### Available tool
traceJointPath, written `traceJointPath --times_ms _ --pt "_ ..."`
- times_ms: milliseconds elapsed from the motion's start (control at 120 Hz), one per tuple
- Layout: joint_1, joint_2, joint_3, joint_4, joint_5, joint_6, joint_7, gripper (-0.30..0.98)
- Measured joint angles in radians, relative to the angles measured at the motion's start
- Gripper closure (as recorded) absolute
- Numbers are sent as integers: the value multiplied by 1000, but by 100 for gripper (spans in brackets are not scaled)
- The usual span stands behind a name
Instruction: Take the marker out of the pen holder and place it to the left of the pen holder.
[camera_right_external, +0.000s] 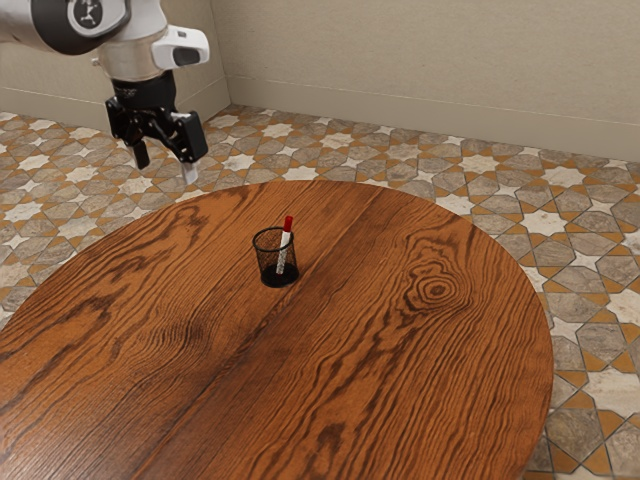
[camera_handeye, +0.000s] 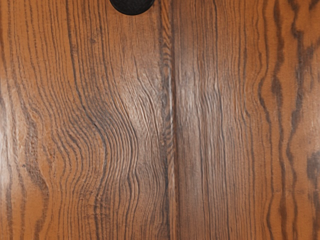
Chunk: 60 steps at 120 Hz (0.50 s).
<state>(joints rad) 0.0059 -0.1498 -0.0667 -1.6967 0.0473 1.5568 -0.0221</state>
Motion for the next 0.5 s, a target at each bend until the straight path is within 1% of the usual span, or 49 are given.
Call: traceJointPath --times_ms 75,108,142,208,233,283,392,500 --pt "-1 2 -5 1 3 2 -1 0" --pt "-5 22 -5 5 5 4 -2 0" --pt "-17 89 4 34 9 11 -3 0" --pt "-47 314 46 206 24 24 1 0" --pt "-43 387 64 252 29 37 2 0" --pt "-23 494 84 309 35 71 -4 0" --pt "-6 634 122 393 1 136 -35 0" --pt "2 738 131 488 -26 191 -62 0"
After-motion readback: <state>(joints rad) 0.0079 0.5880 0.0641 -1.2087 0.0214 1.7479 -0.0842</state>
